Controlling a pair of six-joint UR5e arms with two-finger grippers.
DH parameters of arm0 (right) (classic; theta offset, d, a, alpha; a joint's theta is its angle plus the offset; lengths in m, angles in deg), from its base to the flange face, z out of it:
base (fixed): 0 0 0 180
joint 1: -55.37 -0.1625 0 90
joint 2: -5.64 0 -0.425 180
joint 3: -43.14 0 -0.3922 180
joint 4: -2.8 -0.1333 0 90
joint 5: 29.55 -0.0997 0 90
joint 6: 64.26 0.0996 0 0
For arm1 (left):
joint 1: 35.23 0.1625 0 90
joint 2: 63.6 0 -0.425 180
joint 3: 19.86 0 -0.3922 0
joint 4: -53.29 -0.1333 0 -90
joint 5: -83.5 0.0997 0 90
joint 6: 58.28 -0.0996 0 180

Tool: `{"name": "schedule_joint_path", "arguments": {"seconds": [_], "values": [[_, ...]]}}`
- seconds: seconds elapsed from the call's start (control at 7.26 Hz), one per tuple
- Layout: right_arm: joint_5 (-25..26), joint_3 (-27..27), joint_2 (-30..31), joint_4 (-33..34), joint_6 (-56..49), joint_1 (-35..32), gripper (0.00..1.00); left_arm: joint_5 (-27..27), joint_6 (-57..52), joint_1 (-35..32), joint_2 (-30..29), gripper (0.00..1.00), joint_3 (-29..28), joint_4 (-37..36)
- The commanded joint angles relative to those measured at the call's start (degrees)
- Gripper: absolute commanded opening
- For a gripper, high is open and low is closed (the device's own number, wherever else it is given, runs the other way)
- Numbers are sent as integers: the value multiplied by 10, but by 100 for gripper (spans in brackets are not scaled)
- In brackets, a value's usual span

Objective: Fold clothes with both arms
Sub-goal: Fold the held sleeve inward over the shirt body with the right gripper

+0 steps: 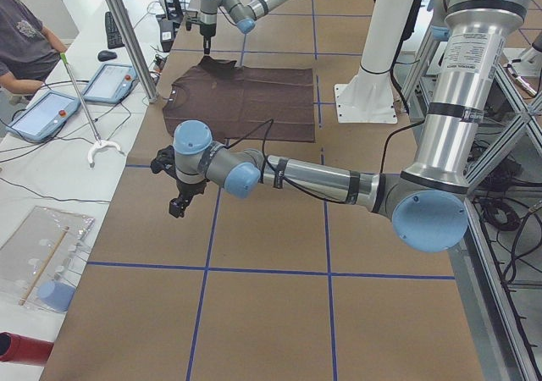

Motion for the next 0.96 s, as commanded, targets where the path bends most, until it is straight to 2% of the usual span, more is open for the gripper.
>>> {"name": "schedule_joint_path", "arguments": {"seconds": [0.0,0.14,0.28,0.69,0.83], "values": [[96,-5,-35,1,18,55,0,0,0,0,0,100,0,1],[104,-6,-36,0,18,58,12,0,0,0,-1,100,0,0],[105,-6,-34,0,18,58,99,0,3,0,-1,100,-1,1],[95,-7,-30,3,41,53,100,1,2,0,-5,100,-5,2],[47,-2,-29,27,73,37,100,1,19,1,-26,100,-17,2]]}}
